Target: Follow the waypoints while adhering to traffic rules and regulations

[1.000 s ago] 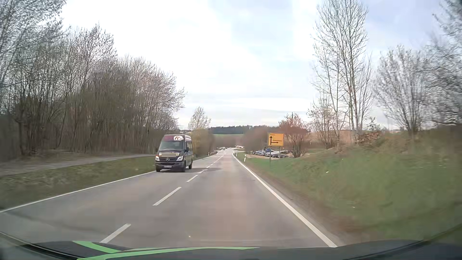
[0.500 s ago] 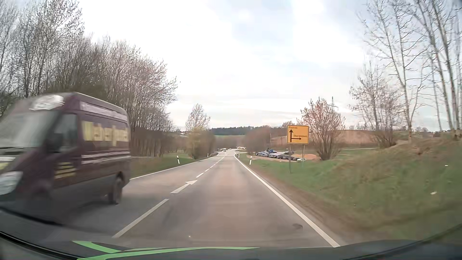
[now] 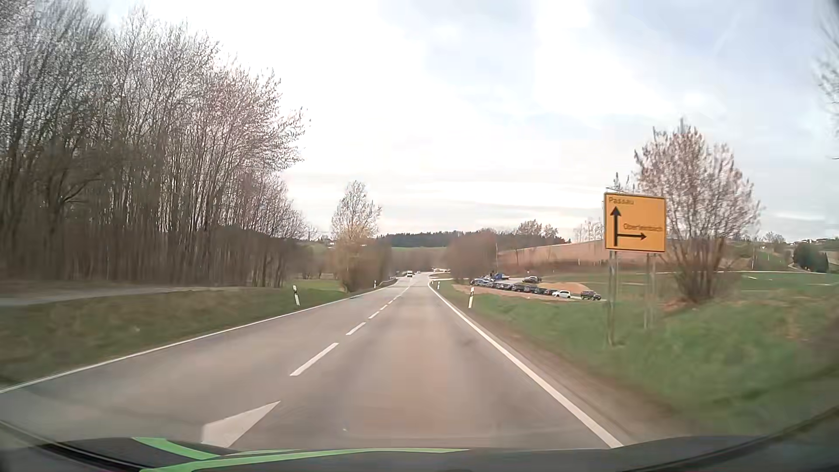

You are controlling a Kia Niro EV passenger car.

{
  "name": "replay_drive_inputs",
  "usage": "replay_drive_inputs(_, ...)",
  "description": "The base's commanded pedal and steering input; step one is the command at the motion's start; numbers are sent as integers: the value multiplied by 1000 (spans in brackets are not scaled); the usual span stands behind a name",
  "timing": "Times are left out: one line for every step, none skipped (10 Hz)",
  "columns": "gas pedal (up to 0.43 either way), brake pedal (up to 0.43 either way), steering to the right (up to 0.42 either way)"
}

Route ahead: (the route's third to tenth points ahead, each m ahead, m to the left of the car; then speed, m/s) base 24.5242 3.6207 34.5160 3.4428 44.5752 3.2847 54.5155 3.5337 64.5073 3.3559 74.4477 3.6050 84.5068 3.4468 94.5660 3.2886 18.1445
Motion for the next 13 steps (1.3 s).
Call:
replay_drive_inputs(0,0,0)
replay_drive_inputs(0,0,0)
replay_drive_inputs(0,0,0)
replay_drive_inputs(0,0,0)
replay_drive_inputs(8,0,1)
replay_drive_inputs(8,0,1)
replay_drive_inputs(8,0,1)
replay_drive_inputs(8,0,3)
replay_drive_inputs(20,0,4)
replay_drive_inputs(28,0,5)
replay_drive_inputs(39,0,6)
replay_drive_inputs(47,0,7)
replay_drive_inputs(47,0,7)
